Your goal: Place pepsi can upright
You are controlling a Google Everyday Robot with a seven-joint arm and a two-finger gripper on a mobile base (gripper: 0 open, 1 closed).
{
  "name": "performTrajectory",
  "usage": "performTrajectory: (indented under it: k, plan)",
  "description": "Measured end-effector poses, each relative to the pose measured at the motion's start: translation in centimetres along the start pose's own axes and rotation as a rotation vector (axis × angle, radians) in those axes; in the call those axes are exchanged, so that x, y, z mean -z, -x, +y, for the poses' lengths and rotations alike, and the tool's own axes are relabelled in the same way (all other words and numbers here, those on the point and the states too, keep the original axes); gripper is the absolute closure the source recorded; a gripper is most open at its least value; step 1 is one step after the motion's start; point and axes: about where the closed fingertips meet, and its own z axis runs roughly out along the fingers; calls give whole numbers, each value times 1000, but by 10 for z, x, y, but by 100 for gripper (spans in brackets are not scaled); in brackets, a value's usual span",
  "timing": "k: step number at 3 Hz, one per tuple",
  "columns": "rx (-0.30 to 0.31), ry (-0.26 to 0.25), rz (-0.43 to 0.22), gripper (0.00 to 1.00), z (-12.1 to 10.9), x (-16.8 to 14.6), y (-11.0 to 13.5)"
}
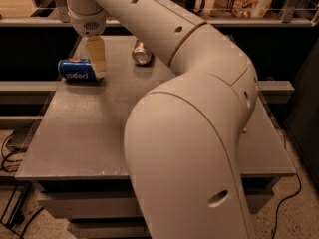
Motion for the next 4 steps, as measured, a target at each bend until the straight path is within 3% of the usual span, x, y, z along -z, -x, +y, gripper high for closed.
performTrajectory:
  k: [1,3,4]
  plan:
    - [1,1,-3,0,-1,-3,2]
    - [12,32,-57,0,0,-29,52]
    - [-1,70,-48,0,4,-48,64]
